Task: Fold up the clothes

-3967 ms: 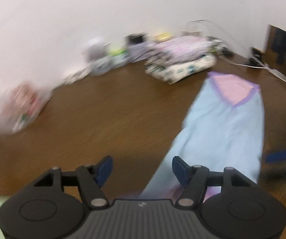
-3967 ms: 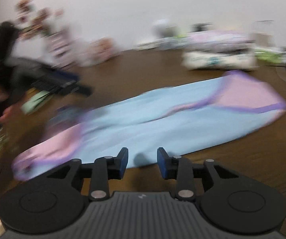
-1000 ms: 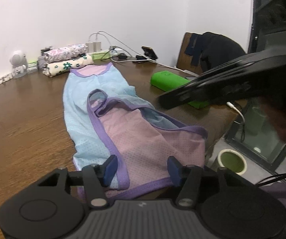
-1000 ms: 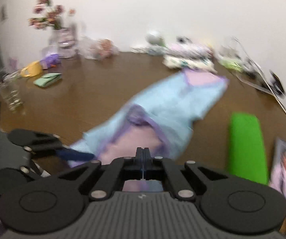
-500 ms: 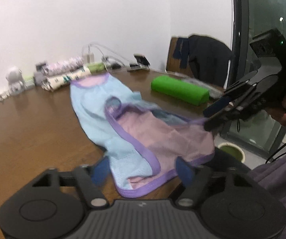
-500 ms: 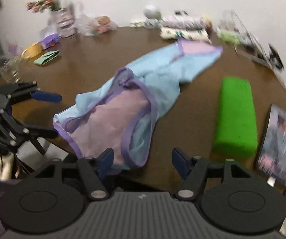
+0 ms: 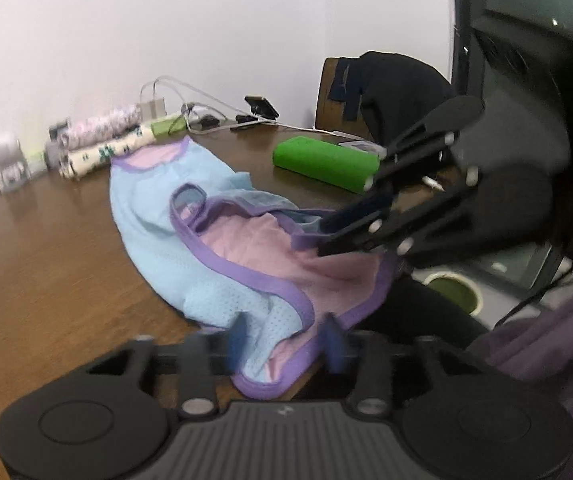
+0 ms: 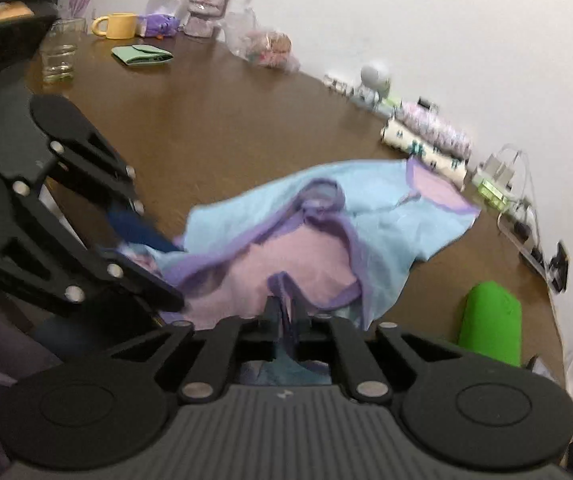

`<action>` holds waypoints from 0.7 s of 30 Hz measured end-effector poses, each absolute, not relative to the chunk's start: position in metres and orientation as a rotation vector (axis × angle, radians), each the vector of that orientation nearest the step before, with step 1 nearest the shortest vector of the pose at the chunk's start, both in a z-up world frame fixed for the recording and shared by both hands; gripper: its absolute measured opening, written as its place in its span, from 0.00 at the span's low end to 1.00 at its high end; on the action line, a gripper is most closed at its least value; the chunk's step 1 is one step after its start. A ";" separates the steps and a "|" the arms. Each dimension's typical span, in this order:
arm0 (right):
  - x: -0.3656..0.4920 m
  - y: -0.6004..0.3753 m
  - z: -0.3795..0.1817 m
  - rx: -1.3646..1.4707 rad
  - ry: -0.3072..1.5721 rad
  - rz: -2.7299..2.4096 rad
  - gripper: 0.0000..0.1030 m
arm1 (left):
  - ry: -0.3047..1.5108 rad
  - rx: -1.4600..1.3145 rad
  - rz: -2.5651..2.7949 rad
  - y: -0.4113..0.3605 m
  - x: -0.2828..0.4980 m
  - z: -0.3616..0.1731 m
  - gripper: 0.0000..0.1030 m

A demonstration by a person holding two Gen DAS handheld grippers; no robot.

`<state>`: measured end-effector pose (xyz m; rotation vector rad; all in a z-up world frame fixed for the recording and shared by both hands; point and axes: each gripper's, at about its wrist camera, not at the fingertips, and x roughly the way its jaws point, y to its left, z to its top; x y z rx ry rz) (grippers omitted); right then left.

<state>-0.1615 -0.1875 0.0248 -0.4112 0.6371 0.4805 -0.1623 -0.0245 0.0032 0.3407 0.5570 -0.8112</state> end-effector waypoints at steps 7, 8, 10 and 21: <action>-0.172 -0.244 0.032 -0.193 0.601 0.562 0.64 | 0.543 0.401 -0.895 -0.026 -0.157 -0.003 0.57; -0.170 -0.243 0.026 -0.194 0.609 0.558 0.64 | 0.548 0.402 -0.907 -0.026 -0.156 -0.003 0.56; -0.168 -0.241 0.014 -0.196 0.625 0.549 0.57 | 0.547 0.407 -0.926 -0.027 -0.155 -0.004 0.53; -0.192 -0.236 0.006 -0.213 0.610 0.700 0.05 | 0.612 0.243 -0.994 -0.010 -0.163 0.008 0.02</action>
